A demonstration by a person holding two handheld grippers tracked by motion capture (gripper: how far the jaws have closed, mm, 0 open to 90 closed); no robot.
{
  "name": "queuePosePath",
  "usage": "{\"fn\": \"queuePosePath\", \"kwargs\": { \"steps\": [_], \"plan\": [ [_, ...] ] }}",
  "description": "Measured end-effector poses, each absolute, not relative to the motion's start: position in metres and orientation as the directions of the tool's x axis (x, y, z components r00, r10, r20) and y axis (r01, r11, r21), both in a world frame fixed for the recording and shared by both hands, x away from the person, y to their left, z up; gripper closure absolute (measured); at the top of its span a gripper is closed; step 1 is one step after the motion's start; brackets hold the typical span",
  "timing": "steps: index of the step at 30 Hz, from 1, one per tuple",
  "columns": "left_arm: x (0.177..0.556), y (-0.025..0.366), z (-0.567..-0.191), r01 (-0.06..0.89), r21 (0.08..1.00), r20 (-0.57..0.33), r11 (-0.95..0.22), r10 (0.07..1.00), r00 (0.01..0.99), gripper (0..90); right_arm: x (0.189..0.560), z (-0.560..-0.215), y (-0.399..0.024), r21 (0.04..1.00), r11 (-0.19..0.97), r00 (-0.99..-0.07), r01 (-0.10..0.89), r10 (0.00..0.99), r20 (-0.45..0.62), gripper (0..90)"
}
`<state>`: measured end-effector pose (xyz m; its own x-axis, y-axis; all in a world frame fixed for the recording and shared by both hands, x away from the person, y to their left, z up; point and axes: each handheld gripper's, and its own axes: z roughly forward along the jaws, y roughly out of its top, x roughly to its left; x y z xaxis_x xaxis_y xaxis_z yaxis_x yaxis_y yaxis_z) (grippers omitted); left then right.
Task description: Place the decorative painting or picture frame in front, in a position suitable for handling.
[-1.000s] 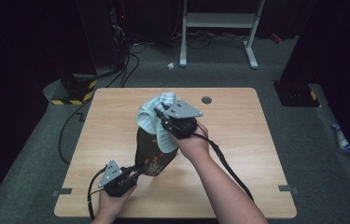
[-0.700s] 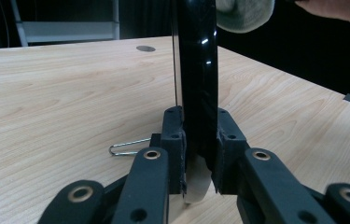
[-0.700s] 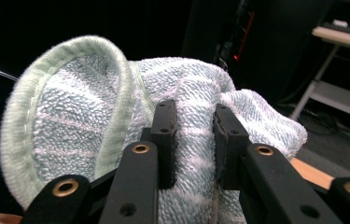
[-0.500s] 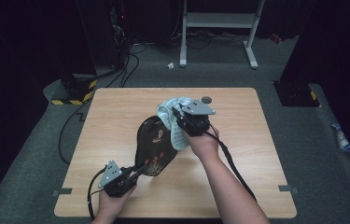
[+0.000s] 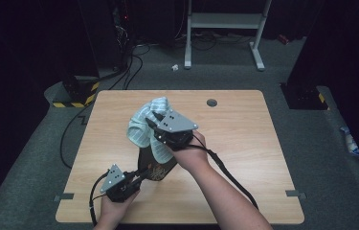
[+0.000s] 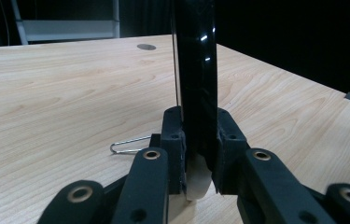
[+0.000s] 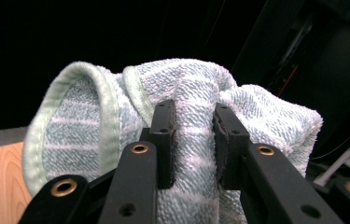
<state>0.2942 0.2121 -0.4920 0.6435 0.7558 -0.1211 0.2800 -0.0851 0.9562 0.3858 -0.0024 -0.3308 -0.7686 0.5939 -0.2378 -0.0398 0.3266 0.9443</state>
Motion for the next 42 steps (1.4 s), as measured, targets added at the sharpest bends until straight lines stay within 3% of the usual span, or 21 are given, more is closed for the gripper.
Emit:
{"fn": "queuePosePath", "kwargs": {
  "steps": [16, 42],
  "plan": [
    [0.292, 0.214, -0.492, 0.272, 0.958, -0.112, -0.095, 0.748, 0.654, 77.6, 0.451, -0.383, -0.069, 0.935, 0.245, -0.639, 0.254, 0.769, -0.028, 72.7],
    [0.293, 0.214, -0.492, 0.271, 0.958, -0.114, -0.091, 0.748, 0.654, 77.7, 0.442, -0.471, -0.078, 0.868, 0.283, -0.615, 0.409, 0.788, 0.033, 73.4]
  ]
}}
